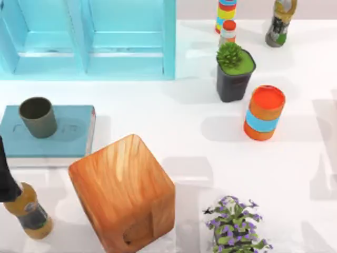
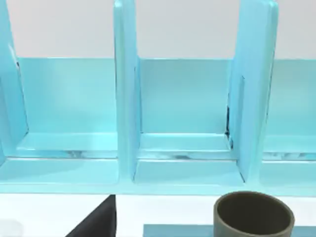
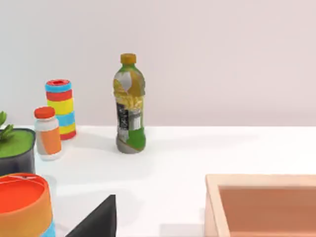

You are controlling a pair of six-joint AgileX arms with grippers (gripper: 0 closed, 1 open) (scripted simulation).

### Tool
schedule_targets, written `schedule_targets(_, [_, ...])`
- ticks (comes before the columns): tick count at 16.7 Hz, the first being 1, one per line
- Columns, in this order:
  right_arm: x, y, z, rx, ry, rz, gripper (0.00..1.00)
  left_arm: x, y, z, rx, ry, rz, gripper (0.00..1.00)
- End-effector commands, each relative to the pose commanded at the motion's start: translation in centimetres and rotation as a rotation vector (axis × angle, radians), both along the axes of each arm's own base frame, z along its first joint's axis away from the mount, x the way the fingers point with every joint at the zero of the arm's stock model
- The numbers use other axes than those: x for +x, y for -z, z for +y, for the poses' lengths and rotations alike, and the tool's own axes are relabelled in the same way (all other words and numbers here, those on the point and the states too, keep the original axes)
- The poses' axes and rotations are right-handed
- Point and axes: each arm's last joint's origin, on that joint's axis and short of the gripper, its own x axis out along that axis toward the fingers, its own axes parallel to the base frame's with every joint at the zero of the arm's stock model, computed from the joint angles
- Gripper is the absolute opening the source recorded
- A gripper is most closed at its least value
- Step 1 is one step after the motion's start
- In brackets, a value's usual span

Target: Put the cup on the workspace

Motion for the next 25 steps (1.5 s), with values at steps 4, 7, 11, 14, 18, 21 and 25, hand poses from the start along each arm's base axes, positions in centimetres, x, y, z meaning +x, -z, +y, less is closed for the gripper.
schedule_targets(4, [0.0, 0.0, 0.0, 0.000, 0.000, 0.000, 1.00, 0.0, -0.5, -0.1, -0.012, 0.017, 0.022, 1.00])
schedule_targets(7, [0.0, 0.0, 0.0, 0.000, 0.000, 0.000, 1.00, 0.1, -2.1, -0.4, -0.045, 0.062, 0.137, 1.00])
schedule_targets(11, [0.0, 0.0, 0.0, 0.000, 0.000, 0.000, 1.00, 1.5, -5.1, -1.0, -0.067, 0.099, 0.444, 1.00])
schedule_targets(14, [0.0, 0.0, 0.0, 0.000, 0.000, 0.000, 1.00, 4.6, -8.1, -1.4, -0.041, 0.092, 0.721, 1.00])
schedule_targets(18, [0.0, 0.0, 0.0, 0.000, 0.000, 0.000, 1.00, 11.5, -12.3, -2.3, 0.004, 0.069, 0.996, 1.00])
schedule_targets(21, [0.0, 0.0, 0.0, 0.000, 0.000, 0.000, 1.00, 16.6, -14.1, -3.1, 0.008, 0.055, 1.133, 1.00])
schedule_targets(25, [0.0, 0.0, 0.0, 0.000, 0.000, 0.000, 1.00, 22.0, -13.8, -4.5, 0.010, 0.041, 1.347, 1.00])
